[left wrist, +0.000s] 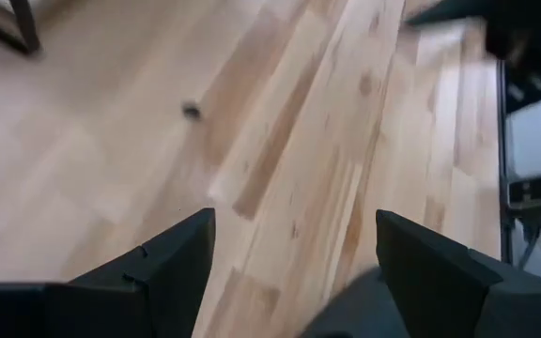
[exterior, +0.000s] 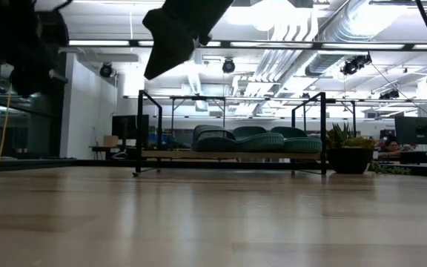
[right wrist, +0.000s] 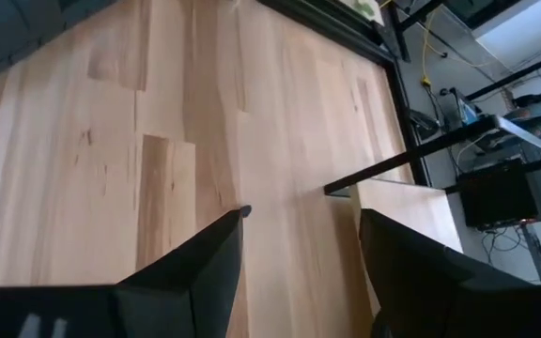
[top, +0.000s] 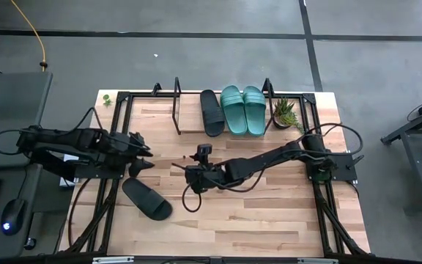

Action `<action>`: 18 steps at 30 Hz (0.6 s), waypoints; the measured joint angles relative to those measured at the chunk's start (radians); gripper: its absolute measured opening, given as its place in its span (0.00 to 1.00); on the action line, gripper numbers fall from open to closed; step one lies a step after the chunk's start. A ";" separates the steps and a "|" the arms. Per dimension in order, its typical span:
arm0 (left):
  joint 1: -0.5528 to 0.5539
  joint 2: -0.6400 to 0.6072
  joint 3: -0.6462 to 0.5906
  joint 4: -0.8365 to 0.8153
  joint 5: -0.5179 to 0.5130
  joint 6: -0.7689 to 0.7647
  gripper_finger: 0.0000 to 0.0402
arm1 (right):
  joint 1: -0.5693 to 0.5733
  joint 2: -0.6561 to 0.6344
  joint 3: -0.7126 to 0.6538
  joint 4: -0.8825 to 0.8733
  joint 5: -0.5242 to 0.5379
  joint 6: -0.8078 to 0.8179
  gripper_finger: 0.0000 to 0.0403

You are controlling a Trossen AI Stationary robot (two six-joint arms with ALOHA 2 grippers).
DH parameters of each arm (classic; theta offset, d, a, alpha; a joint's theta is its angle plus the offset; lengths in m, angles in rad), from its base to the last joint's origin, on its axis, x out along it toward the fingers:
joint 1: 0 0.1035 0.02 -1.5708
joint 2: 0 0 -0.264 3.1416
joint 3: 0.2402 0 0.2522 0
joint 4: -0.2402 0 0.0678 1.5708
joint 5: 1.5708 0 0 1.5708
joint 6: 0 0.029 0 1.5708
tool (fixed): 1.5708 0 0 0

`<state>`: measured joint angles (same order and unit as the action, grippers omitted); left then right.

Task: Pick and place slides into the shelf
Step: Put the black slipper on the shelf

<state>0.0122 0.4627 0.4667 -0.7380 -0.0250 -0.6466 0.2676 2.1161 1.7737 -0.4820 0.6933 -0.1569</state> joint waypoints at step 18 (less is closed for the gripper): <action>-0.263 0.000 -0.150 0.149 0.067 -0.211 0.68 | 0.014 -0.008 0.000 -0.024 0.035 -0.002 0.51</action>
<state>-0.2505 0.4629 0.3164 -0.5893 0.0424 -0.8577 0.2813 2.1078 1.7737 -0.5063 0.7284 -0.1585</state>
